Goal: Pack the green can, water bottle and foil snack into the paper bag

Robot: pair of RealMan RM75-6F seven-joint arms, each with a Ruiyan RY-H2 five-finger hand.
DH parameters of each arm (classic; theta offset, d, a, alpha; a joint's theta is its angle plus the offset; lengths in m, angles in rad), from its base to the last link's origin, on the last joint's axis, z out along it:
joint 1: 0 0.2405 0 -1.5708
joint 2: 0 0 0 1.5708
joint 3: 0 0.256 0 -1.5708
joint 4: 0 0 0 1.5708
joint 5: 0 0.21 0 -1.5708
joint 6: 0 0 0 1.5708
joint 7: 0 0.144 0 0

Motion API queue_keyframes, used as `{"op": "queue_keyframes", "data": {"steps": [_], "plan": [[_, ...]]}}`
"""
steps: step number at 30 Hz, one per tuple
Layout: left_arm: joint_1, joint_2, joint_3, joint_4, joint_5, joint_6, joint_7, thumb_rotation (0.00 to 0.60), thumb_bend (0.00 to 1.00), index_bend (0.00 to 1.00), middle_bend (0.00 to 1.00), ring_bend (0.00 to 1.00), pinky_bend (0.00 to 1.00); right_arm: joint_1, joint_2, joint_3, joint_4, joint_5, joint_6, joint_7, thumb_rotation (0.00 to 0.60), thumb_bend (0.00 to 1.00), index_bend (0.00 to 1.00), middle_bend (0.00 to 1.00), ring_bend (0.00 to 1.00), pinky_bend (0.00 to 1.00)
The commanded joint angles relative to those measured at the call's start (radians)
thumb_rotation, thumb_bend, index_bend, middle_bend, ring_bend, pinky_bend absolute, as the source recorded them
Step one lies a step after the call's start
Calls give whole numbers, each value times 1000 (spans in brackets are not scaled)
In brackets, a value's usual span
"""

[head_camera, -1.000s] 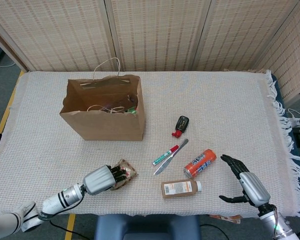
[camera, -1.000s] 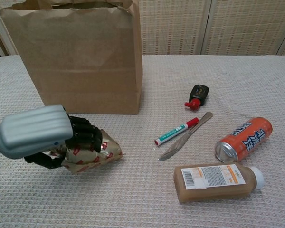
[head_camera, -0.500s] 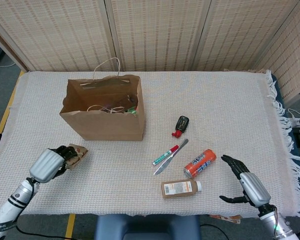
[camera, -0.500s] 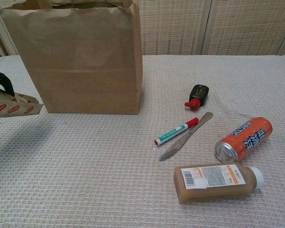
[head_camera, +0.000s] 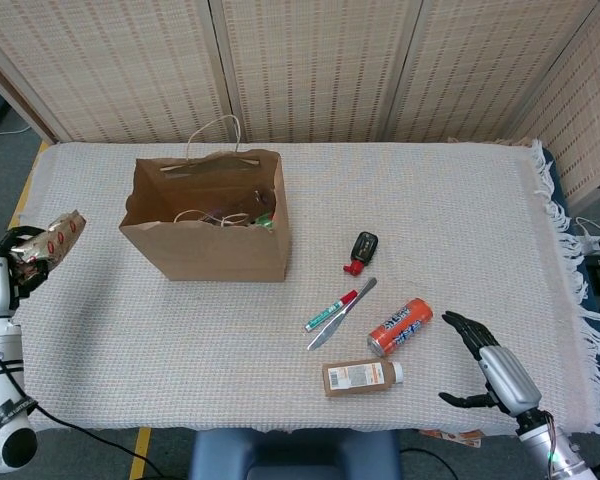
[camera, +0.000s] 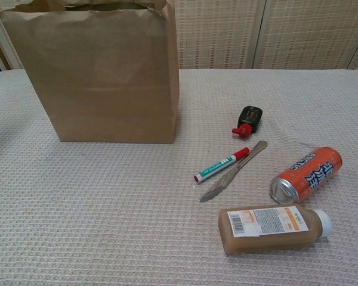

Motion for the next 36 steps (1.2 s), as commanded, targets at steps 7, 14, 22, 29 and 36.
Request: {"op": "queue_keyframes", "data": {"steps": [7, 14, 22, 29, 36], "plan": [[-133, 52, -206, -271, -78, -105, -1, 600, 657, 764, 780, 725, 798, 4, 5, -1, -4, 4, -11, 7, 600, 0, 0, 0, 0, 0], [-270, -57, -159, -267, -53, -153, 163, 600, 656, 762, 775, 723, 792, 8, 11, -3, -8, 1, -19, 17, 600, 0, 0, 0, 0, 0], [-394, -170, -91, -149, -25, -221, 310, 600, 565, 547, 563, 524, 630, 10, 19, -4, -8, 0, -20, 29, 600, 0, 0, 0, 0, 0], [-421, -156, -61, -178, -17, -296, 323, 600, 388, 0, 0, 0, 155, 9, 25, -7, -10, -2, -21, 37, 600, 0, 0, 0, 0, 0], [-411, -149, -73, -198, -2, -263, 301, 600, 384, 0, 0, 0, 146, 8, 22, -8, -9, -2, -20, 27, 600, 0, 0, 0, 0, 0]]}}
